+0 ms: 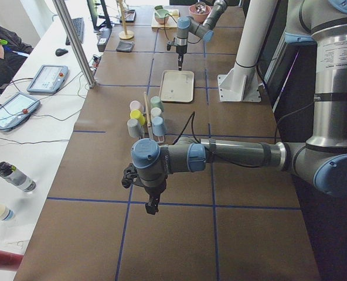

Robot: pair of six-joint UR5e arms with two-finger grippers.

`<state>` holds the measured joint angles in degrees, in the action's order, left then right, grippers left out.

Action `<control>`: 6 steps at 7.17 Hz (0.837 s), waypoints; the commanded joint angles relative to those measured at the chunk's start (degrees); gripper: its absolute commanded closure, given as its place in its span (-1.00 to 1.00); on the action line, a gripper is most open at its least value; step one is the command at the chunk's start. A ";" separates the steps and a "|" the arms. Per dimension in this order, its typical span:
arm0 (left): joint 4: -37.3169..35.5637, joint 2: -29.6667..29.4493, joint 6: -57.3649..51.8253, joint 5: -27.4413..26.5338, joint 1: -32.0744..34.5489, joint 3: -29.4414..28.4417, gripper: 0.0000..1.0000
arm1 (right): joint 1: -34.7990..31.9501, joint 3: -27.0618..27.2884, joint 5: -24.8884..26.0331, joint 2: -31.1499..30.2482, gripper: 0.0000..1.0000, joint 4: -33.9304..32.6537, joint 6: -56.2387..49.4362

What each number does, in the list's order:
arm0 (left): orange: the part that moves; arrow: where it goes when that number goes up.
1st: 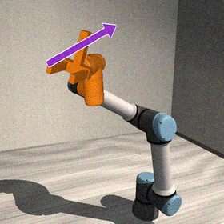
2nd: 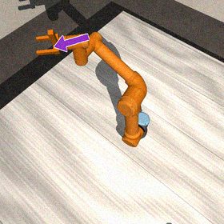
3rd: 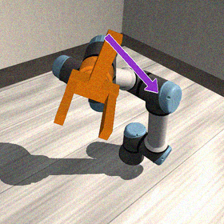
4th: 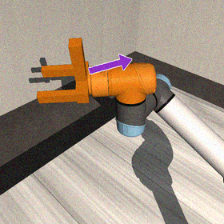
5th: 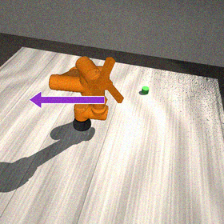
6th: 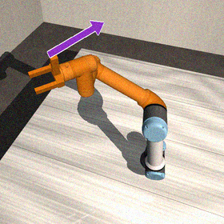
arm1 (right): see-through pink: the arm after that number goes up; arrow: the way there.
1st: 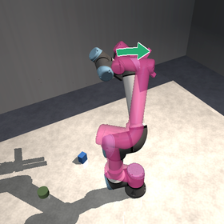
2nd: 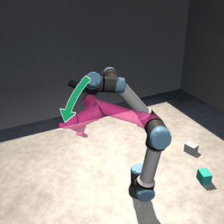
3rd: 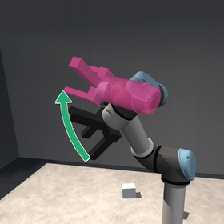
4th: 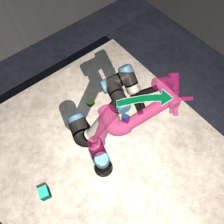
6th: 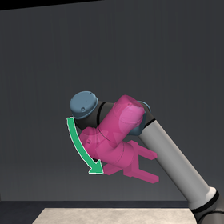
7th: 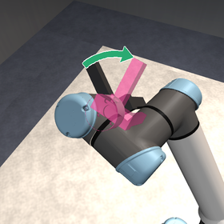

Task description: Pick up and place green cup on tray

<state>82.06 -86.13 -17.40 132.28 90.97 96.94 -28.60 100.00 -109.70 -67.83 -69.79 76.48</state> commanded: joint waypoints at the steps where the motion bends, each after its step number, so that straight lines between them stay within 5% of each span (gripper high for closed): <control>1: -0.06 0.00 0.00 0.00 0.00 0.00 -1.00 | -1.01 0.28 -0.42 0.07 -0.99 -0.61 -0.02; 3: 0.03 0.00 0.00 0.00 0.00 0.00 -1.00 | -7.05 0.98 -5.76 0.15 -0.99 -6.02 -2.72; 6: -0.06 -0.09 0.00 -0.09 0.00 0.09 -1.00 | -19.70 3.87 -11.32 -0.10 -0.99 -22.44 -25.42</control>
<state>82.07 -86.21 -17.42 132.22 90.97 97.11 -42.99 102.28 -119.51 -67.71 -84.89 61.22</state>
